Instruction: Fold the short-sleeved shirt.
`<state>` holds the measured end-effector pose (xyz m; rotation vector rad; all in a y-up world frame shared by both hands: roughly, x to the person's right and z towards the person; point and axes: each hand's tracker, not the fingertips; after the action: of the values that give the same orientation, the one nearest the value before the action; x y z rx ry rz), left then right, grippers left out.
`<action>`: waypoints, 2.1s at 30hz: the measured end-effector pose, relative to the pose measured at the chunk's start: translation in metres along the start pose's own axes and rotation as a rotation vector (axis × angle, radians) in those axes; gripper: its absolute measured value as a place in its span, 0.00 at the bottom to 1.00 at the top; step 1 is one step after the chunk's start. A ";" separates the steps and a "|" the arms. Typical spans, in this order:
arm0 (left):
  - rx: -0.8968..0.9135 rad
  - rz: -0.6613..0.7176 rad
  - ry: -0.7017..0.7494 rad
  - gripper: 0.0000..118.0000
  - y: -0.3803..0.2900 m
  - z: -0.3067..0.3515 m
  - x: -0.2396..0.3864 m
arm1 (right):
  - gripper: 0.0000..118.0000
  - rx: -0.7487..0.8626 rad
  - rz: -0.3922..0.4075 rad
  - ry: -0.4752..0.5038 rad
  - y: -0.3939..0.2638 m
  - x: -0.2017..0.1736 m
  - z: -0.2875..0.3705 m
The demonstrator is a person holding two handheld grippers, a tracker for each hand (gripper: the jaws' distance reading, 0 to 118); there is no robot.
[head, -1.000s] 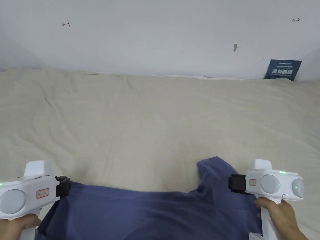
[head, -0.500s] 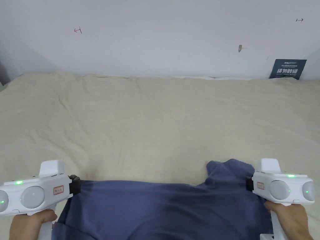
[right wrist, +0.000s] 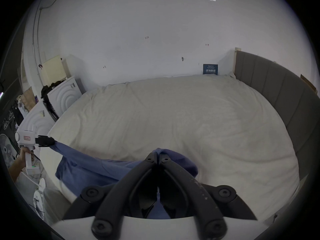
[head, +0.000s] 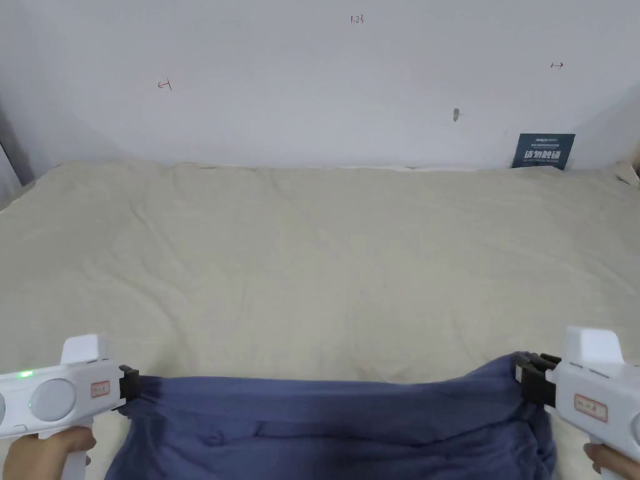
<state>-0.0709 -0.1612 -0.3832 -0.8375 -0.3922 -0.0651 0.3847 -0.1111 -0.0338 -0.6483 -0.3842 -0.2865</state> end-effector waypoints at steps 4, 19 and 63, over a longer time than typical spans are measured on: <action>-0.047 -0.029 0.011 0.03 -0.040 0.014 -0.004 | 0.02 -0.037 -0.034 0.007 -0.046 0.010 0.007; -0.178 -0.076 0.093 0.05 -0.131 -0.017 -0.007 | 0.03 -0.231 -0.175 -0.131 -0.151 0.034 -0.043; 0.388 0.056 -0.288 0.00 -0.006 0.136 0.052 | 0.01 0.604 0.169 -0.225 0.014 -0.109 0.079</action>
<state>-0.0662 -0.0605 -0.2783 -0.4720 -0.6289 0.1810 0.2728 -0.0358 -0.0302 -0.1141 -0.5957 0.0707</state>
